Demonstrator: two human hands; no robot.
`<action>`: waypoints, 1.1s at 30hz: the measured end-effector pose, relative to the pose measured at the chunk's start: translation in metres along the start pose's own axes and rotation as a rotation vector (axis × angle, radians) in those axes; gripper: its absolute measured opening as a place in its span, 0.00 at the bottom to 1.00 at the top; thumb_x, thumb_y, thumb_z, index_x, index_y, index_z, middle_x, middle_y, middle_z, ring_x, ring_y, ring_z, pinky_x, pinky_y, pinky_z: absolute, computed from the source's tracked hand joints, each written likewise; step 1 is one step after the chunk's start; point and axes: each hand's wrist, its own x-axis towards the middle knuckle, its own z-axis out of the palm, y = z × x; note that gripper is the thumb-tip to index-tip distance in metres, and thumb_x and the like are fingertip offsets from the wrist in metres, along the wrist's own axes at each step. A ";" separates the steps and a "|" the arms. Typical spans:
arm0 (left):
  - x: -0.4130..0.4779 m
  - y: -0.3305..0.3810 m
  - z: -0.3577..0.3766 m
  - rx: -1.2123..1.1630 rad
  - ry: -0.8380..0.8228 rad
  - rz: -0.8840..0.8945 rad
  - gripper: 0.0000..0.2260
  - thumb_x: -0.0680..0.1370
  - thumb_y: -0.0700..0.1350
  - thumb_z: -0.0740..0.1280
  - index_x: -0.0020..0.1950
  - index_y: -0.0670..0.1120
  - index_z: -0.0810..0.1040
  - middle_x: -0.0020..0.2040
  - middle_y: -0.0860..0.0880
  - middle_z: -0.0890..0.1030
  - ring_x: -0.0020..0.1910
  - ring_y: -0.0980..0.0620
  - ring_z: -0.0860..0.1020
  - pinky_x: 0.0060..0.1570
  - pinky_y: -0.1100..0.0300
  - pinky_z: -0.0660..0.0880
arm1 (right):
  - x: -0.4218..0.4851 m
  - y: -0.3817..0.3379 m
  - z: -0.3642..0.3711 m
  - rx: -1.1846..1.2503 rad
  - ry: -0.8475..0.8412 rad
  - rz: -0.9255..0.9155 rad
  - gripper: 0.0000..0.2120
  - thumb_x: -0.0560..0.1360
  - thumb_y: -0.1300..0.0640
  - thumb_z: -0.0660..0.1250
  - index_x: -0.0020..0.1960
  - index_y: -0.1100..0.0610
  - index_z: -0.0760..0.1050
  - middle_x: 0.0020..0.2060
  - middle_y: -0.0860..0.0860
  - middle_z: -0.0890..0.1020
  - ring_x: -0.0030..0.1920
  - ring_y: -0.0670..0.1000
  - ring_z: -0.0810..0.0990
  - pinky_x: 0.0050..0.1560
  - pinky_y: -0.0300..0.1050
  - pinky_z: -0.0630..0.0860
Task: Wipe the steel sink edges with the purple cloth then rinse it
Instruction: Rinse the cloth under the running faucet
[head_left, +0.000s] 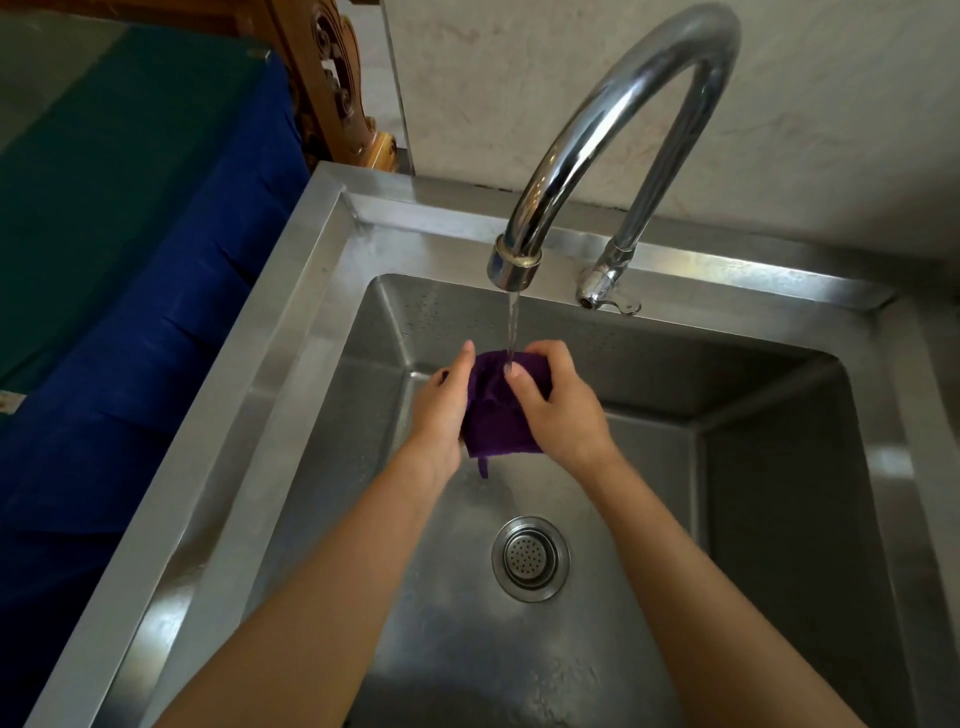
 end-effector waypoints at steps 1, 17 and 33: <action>0.001 0.000 0.004 -0.026 0.000 -0.030 0.15 0.75 0.59 0.63 0.42 0.49 0.79 0.39 0.48 0.83 0.39 0.48 0.81 0.38 0.55 0.77 | -0.005 -0.005 0.006 -0.067 0.031 -0.046 0.14 0.77 0.45 0.60 0.55 0.53 0.68 0.44 0.52 0.80 0.44 0.54 0.79 0.45 0.51 0.77; 0.012 0.005 0.001 -0.027 -0.024 0.018 0.22 0.74 0.64 0.60 0.41 0.46 0.81 0.37 0.46 0.84 0.37 0.50 0.82 0.39 0.56 0.78 | 0.002 -0.017 0.031 -0.141 0.104 -0.115 0.12 0.77 0.44 0.59 0.50 0.52 0.65 0.43 0.55 0.80 0.42 0.57 0.79 0.41 0.51 0.75; -0.004 0.008 0.013 0.205 0.072 0.165 0.18 0.78 0.59 0.58 0.42 0.48 0.79 0.43 0.46 0.82 0.46 0.46 0.80 0.48 0.53 0.77 | 0.027 0.024 0.010 -0.111 0.091 -0.005 0.13 0.81 0.51 0.54 0.59 0.55 0.72 0.51 0.57 0.81 0.52 0.58 0.79 0.51 0.48 0.73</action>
